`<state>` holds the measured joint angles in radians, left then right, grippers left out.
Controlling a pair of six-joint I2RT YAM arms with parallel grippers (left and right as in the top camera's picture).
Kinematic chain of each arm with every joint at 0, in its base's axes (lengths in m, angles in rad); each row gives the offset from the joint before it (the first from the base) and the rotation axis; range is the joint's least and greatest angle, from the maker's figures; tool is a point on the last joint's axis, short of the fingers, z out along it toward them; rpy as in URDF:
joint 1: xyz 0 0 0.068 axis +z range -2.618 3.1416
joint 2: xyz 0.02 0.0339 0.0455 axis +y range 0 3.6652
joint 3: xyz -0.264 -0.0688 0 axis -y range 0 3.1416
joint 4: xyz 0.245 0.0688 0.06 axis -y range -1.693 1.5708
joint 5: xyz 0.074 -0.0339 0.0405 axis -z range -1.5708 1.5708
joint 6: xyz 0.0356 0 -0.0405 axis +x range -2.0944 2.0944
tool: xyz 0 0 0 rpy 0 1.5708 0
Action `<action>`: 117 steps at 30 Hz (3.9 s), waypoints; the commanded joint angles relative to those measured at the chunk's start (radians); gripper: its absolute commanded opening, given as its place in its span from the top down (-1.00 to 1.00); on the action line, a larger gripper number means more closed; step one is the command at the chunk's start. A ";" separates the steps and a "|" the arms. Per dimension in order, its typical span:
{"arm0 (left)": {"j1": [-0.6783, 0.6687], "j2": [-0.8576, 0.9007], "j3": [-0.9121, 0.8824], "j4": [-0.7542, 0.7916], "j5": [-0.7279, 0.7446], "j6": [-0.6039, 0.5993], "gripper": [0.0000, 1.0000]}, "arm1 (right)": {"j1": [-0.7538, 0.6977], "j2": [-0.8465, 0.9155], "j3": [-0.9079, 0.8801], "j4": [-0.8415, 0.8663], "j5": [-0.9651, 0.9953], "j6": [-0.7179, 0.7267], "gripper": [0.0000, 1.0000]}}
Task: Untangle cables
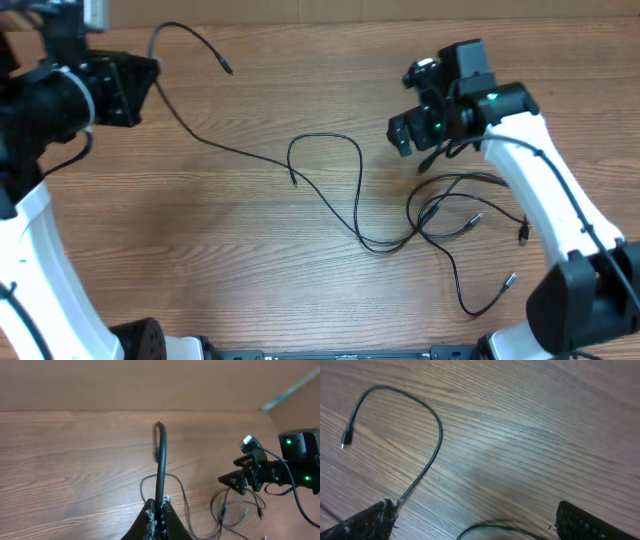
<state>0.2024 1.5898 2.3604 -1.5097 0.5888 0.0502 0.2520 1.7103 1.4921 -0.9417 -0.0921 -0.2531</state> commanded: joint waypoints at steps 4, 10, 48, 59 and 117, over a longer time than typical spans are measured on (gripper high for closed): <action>-0.148 0.079 -0.020 -0.019 -0.079 -0.013 0.92 | 0.034 -0.065 0.008 -0.058 0.205 0.104 -0.99; -0.298 0.170 -0.021 -0.058 -0.228 -0.032 0.91 | 0.032 -0.101 0.008 -0.037 0.215 0.206 -1.00; -0.965 0.254 -0.896 0.478 -0.466 -0.070 -0.90 | 0.032 -0.687 0.008 0.034 -0.027 0.332 -1.00; -1.133 0.254 -0.998 0.785 -0.441 0.220 -1.00 | 0.032 -0.706 0.009 0.031 -0.281 0.332 -1.00; -0.783 -0.137 -0.369 0.082 -0.695 -0.032 0.89 | 0.034 -0.267 0.007 0.060 -0.269 0.224 -1.00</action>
<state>-0.5835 1.4532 1.9087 -1.4017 -0.0647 0.0471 0.2878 1.3891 1.4921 -0.8879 -0.2077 0.0139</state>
